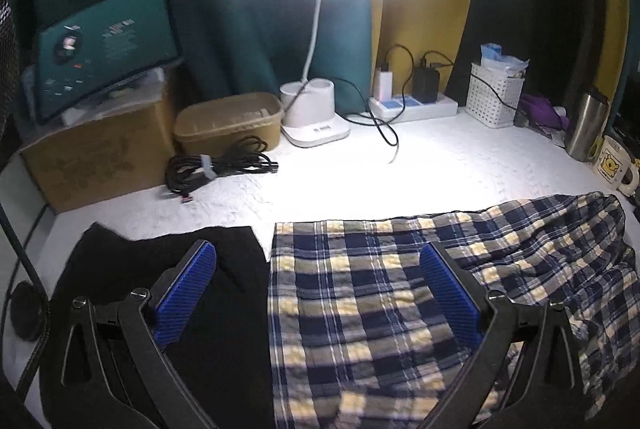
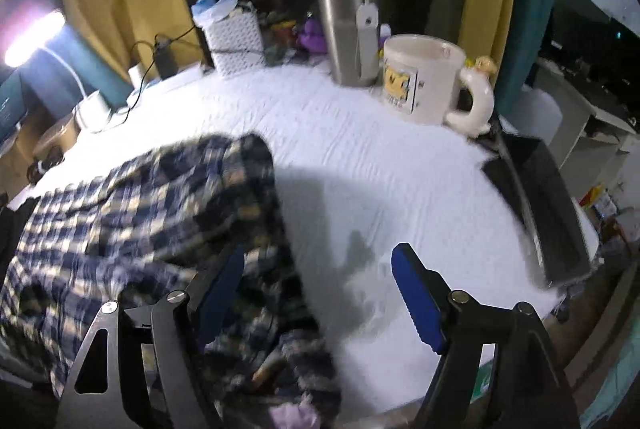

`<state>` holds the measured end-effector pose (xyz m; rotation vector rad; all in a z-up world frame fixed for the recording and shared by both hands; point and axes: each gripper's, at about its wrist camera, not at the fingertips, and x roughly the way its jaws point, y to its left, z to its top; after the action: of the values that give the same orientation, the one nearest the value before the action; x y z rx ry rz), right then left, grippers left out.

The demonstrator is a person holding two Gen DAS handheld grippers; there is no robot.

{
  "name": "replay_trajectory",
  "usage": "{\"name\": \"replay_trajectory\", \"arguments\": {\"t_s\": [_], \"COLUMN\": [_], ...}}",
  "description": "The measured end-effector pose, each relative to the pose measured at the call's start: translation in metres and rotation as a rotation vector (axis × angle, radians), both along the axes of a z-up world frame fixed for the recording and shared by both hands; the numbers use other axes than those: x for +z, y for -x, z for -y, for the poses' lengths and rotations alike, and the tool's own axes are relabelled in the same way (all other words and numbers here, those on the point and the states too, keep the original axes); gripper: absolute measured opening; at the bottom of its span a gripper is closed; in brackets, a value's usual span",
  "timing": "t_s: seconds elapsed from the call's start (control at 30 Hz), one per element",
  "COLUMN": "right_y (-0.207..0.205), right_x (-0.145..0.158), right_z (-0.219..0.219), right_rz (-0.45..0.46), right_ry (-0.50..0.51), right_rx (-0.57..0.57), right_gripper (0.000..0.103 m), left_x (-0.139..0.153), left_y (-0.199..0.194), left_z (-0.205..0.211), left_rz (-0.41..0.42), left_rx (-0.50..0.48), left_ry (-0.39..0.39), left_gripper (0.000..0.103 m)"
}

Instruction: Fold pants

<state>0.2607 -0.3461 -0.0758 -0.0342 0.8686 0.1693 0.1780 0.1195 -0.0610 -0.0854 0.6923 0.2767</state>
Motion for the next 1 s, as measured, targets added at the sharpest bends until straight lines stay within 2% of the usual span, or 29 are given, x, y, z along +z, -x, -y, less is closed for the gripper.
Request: {"name": "replay_trajectory", "arguments": {"t_s": [0.27,0.43,0.53,0.63,0.8,0.87,0.93,0.97,1.0], "right_y": [-0.052,-0.085,-0.104,-0.120,-0.130,-0.131,-0.128,-0.127,-0.125], "right_x": [0.018,0.015,0.005,-0.010,-0.033,-0.043,-0.044,-0.045,-0.045], "right_z": [-0.018,-0.031,-0.038,-0.047,-0.061,-0.066,-0.075,-0.077,-0.082], "right_rz": [0.031,0.006,-0.037,-0.102,-0.201,-0.215,-0.173,-0.162,-0.154], "right_ry": [-0.020,-0.057,-0.120,-0.161,-0.194,-0.181,-0.141,-0.114,-0.085], "right_rx": [0.060,0.103,0.132,0.157,0.203,0.200,0.200,0.196,0.198], "right_gripper": [0.078,0.078,0.078,0.078,0.077,0.076,0.055,0.035,0.027], "left_x": [-0.033,-0.049,-0.057,-0.072,-0.071,-0.072,-0.071,-0.072,-0.071], "left_y": [-0.046,-0.066,-0.076,-0.087,-0.087,-0.088,-0.088,-0.088,-0.087], "left_z": [-0.037,-0.046,-0.048,-0.050,-0.044,-0.044,-0.042,-0.040,-0.038], "left_rz": [-0.104,-0.168,-0.198,-0.263,-0.268,-0.268,-0.265,-0.262,-0.256], "left_rx": [-0.109,-0.149,-0.191,-0.216,-0.243,-0.246,-0.239,-0.231,-0.244], "left_ry": [0.085,0.102,0.114,0.143,0.111,0.106,0.084,0.069,0.067], "left_gripper": [0.100,0.090,0.089,0.089,0.089,0.089,0.079,0.071,0.059]}}
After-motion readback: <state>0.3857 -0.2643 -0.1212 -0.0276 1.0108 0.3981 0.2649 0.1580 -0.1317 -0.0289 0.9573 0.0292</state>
